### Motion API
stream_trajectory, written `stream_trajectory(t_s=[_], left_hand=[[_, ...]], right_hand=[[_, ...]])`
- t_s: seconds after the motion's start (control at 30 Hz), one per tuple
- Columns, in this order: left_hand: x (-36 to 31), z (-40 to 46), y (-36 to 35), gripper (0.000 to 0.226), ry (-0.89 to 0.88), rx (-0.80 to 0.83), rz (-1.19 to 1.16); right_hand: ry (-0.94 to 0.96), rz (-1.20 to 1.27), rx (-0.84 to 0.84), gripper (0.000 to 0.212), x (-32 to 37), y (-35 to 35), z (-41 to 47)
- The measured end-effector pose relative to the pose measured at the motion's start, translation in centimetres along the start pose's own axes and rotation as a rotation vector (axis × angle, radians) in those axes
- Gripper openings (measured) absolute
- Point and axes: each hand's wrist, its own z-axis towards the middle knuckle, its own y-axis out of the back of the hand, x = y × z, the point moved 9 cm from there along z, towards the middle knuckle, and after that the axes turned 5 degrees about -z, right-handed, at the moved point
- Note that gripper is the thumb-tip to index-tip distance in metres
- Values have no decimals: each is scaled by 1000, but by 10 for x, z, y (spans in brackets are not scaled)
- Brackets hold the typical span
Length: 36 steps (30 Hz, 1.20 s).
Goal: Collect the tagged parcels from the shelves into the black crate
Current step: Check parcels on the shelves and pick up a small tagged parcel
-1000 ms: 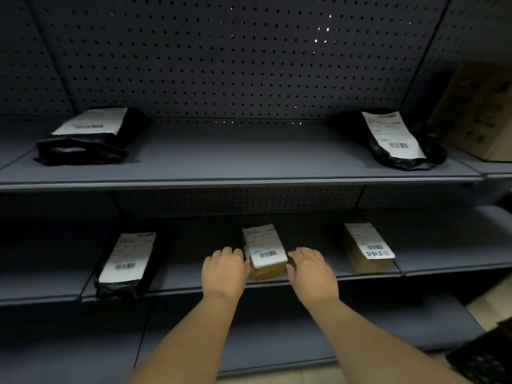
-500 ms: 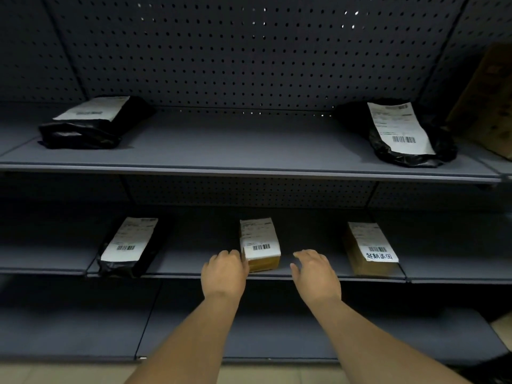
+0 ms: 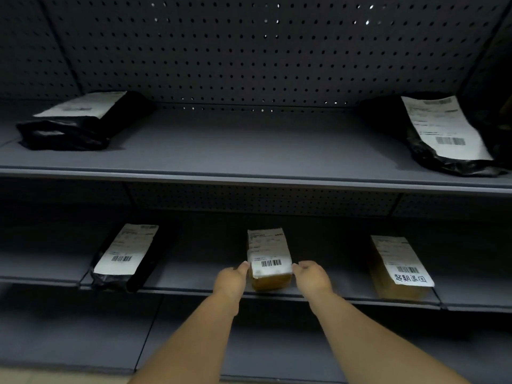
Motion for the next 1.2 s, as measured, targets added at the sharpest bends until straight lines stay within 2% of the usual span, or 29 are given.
stream_trajectory(t_s=[0.2, 0.33, 0.53, 0.73, 0.97, 1.07, 1.2], left_hand=[[0, 32, -13, 64, 22, 44, -173], [-2, 47, -20, 55, 12, 62, -238], [-4, 54, -28, 42, 57, 102, -212], [-7, 48, -25, 40, 38, 120, -214], [-17, 12, -11, 20, -101, 139, -233], [-18, -9, -2, 13, -163, 134, -219], [-14, -36, 8, 13, -251, 140, -190]], right_hand=[[-156, 283, 135, 34, -3, -24, 33], [-199, 443, 174, 35, -3, -35, 44], [-256, 643, 195, 26, -4, -40, 43], [-238, 699, 256, 18, -2, -41, 31], [-156, 741, 244, 25, 2, -27, -2], [-101, 685, 213, 32, -1, -22, -20], [-22, 653, 195, 32, -5, -17, -45]])
